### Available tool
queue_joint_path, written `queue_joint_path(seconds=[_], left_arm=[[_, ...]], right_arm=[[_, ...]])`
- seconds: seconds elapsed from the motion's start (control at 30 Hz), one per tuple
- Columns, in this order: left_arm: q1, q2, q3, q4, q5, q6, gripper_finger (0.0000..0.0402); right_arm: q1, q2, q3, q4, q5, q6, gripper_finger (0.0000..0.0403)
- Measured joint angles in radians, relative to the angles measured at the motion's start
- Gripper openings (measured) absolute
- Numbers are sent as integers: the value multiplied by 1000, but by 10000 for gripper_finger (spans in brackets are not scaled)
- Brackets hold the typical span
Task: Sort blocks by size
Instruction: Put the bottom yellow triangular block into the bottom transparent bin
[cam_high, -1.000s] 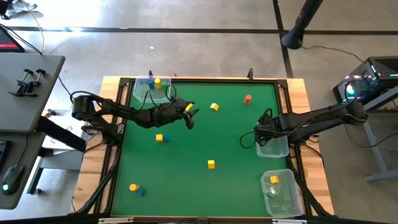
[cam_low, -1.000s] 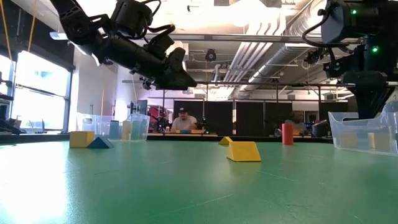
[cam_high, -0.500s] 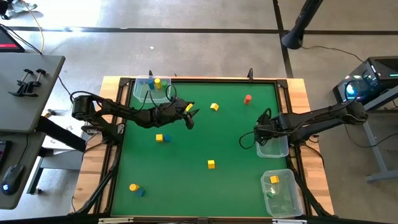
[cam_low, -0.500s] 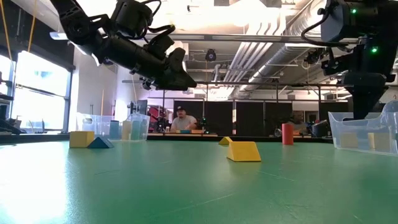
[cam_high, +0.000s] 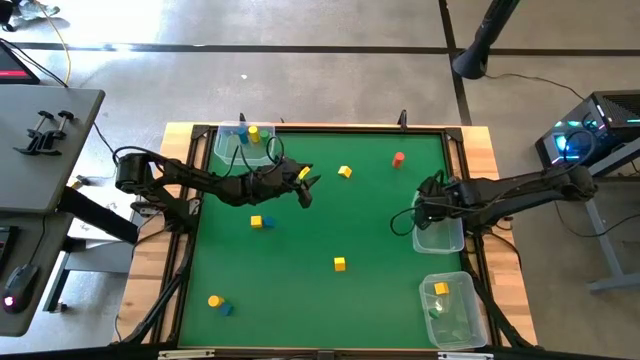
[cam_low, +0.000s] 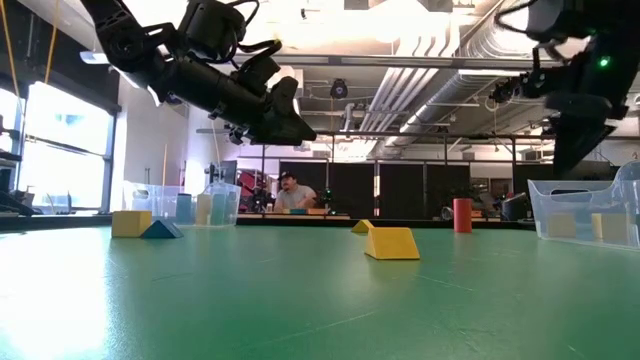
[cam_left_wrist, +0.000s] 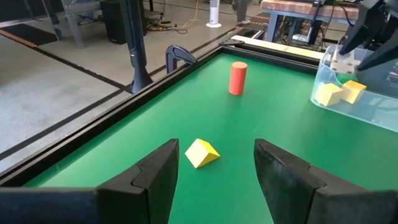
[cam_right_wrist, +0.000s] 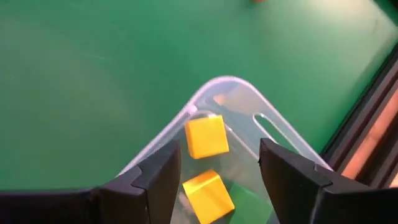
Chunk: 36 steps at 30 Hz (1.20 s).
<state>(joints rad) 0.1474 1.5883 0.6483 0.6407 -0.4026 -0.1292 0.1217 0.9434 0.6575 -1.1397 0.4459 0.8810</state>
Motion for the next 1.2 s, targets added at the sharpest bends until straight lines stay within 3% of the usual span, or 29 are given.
queue_joint_path(seconds=[0.33,0.83,1.07,1.2], left_arm=[[0,0,0,0,0,-8,192],[-5,0,0,1,0,-9,192],[-16,0,0,1,0,-12,192],[-48,0,0,1,-1,-53,192]], right_arm=[[93,-55,4,151,121,-83,208],[134,-44,0,606,207,-445,208],[134,76,-1,787,176,-583,208],[134,195,-1,928,106,-606,208]])
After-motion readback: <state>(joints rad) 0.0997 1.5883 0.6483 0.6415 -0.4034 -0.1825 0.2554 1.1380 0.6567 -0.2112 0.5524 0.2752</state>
